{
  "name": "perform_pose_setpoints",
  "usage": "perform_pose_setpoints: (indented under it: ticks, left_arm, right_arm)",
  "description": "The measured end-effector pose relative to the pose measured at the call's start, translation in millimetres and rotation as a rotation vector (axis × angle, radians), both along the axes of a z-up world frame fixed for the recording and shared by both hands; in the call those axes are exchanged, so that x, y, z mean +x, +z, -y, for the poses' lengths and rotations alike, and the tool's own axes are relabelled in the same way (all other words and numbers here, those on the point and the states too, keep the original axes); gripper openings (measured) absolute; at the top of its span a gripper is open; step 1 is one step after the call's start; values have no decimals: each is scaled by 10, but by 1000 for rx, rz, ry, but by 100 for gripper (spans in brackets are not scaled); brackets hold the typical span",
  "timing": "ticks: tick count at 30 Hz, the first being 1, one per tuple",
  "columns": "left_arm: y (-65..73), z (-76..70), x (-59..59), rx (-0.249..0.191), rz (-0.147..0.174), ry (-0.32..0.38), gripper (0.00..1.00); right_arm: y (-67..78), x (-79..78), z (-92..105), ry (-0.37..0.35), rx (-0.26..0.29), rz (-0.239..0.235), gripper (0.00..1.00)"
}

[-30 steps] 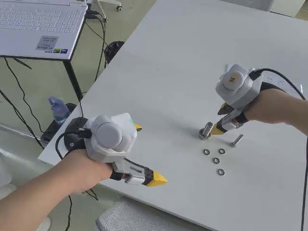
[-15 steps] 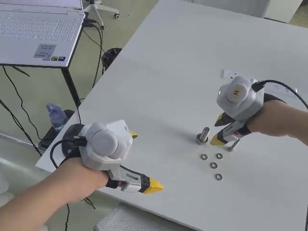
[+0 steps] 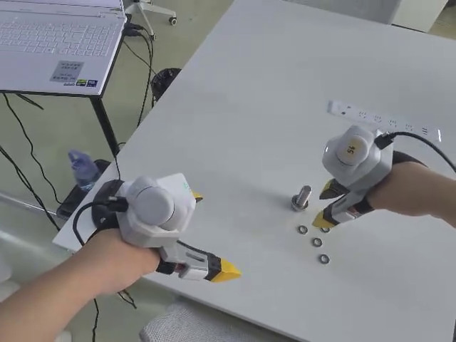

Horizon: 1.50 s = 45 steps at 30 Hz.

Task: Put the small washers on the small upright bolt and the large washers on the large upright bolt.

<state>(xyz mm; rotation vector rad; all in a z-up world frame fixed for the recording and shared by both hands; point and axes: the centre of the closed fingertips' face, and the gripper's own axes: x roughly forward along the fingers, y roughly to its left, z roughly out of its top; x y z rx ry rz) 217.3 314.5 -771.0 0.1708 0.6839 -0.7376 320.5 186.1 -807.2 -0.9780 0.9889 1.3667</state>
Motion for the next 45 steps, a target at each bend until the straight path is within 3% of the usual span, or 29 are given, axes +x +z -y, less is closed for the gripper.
perform_pose_setpoints:
  ticks: [15, 22, 29, 45]
  left_arm:
    - [69, 31, 14, -6, 9, -13, 87]
    - [75, 67, 17, -3, 16, -26, 87]
    - [62, 80, -2, -7, 9, -32, 86]
    - [0, 54, -56, -4, -12, -33, 84]
  right_arm:
    - [-386, 49, -12, -14, -21, 8, 32]
    - [-482, -15, 13, -27, -31, -4, 29]
    - [-551, -31, -33, -22, -39, 15, 29]
    - [-695, 103, -47, -16, -56, 36, 26]
